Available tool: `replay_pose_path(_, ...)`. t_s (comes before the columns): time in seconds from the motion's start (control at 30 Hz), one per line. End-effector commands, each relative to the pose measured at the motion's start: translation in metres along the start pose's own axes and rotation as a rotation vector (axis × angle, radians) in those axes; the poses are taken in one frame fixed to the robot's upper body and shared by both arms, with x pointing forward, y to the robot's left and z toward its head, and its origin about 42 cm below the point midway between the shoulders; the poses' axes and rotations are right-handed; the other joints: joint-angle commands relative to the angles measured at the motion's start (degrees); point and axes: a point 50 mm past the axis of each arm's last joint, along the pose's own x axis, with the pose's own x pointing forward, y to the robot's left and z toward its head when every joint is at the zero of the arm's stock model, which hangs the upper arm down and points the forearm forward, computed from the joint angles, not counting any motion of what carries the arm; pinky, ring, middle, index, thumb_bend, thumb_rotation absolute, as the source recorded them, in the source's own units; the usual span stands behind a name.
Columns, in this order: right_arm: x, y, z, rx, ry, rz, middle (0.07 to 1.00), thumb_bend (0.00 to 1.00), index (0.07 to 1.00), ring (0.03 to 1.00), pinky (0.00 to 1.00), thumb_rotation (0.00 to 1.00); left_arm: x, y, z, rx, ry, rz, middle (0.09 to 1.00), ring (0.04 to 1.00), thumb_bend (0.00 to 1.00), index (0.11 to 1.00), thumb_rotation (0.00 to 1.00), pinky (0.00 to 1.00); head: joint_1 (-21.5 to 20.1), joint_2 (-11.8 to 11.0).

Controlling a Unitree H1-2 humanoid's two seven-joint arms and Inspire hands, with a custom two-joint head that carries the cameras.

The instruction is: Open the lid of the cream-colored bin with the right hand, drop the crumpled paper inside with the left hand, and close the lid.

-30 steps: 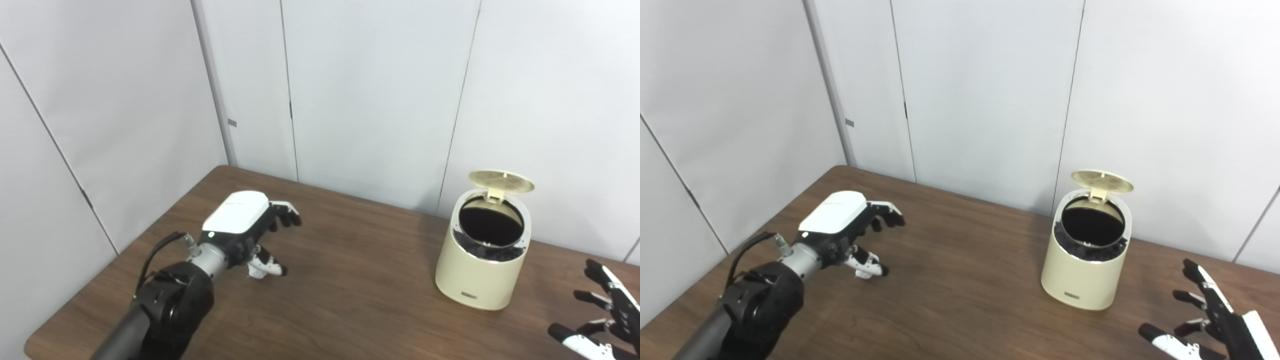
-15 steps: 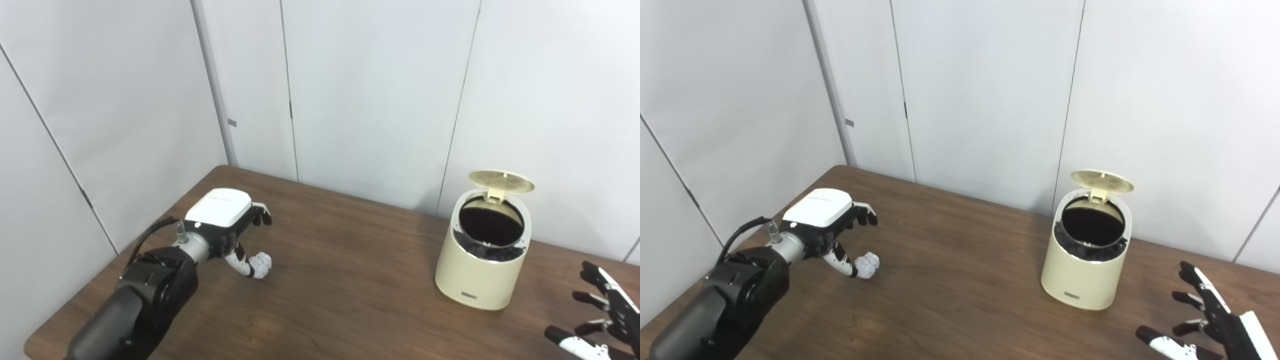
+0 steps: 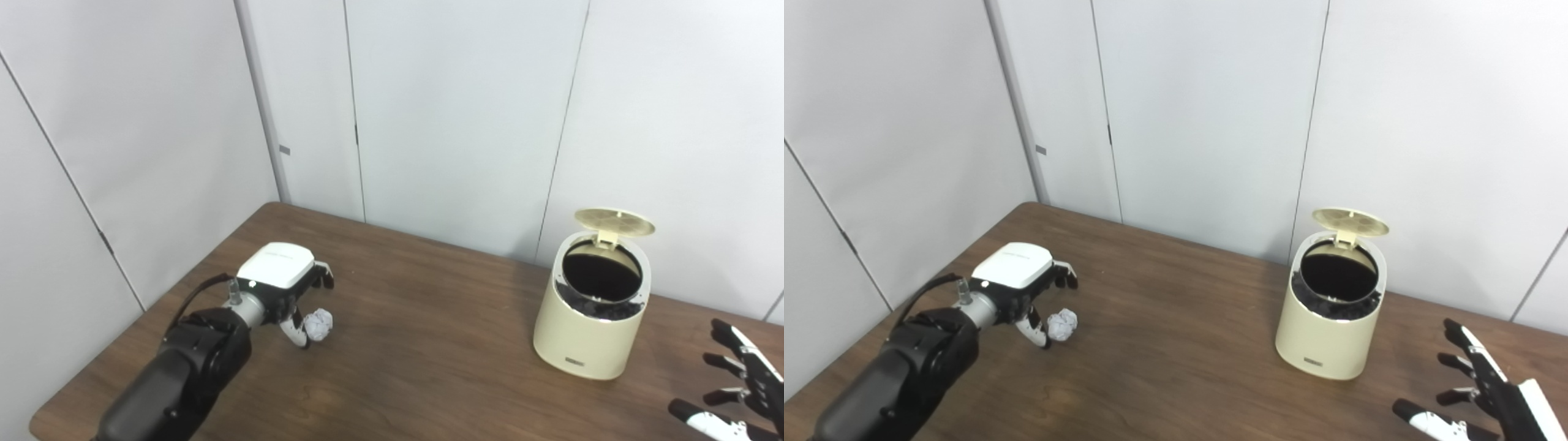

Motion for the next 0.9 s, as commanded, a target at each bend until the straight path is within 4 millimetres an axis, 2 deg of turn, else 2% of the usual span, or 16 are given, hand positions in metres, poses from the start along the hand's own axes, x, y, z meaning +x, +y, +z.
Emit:
replay_pose_path(0.0,0.008,-0.012,0.017,-0.015,-0.093,-0.028,0.933,0.79,0.929,0.849,0.58,0.49,0.005,0.017,-0.004,0.038,-0.002,0.094,0.72,0.673,0.87,0.721,0.0,0.55,0.0,0.0)
replay_pose_path(0.17,0.007,-0.012,0.018,-0.022,-0.092,-0.031,0.934,0.77,0.931,0.844,0.57,0.48,0.013,0.007,-0.005,0.053,0.013,0.07,0.726,0.672,0.83,0.716,0.0,0.55,-0.3,0.4)
replay_pose_path(0.4,0.006,-0.01,0.019,-0.024,-0.087,-0.033,0.936,0.78,0.931,0.837,0.56,0.49,0.019,-0.005,-0.004,0.06,0.03,0.066,0.697,0.62,0.82,0.709,0.01,0.51,-0.6,0.5)
replay_pose_path(0.63,0.002,-0.011,0.019,-0.033,-0.08,-0.036,0.936,0.77,0.938,0.83,0.55,0.49,0.023,-0.012,-0.005,0.122,0.067,0.019,0.713,0.634,0.78,0.717,0.02,0.51,-0.8,0.9)
replay_pose_path(0.87,-0.001,-0.012,0.019,-0.032,-0.072,-0.038,0.939,0.76,0.94,0.825,0.54,0.49,0.025,-0.021,-0.003,0.109,0.052,-0.02,0.733,0.675,0.8,0.704,0.0,0.56,-0.9,1.2)
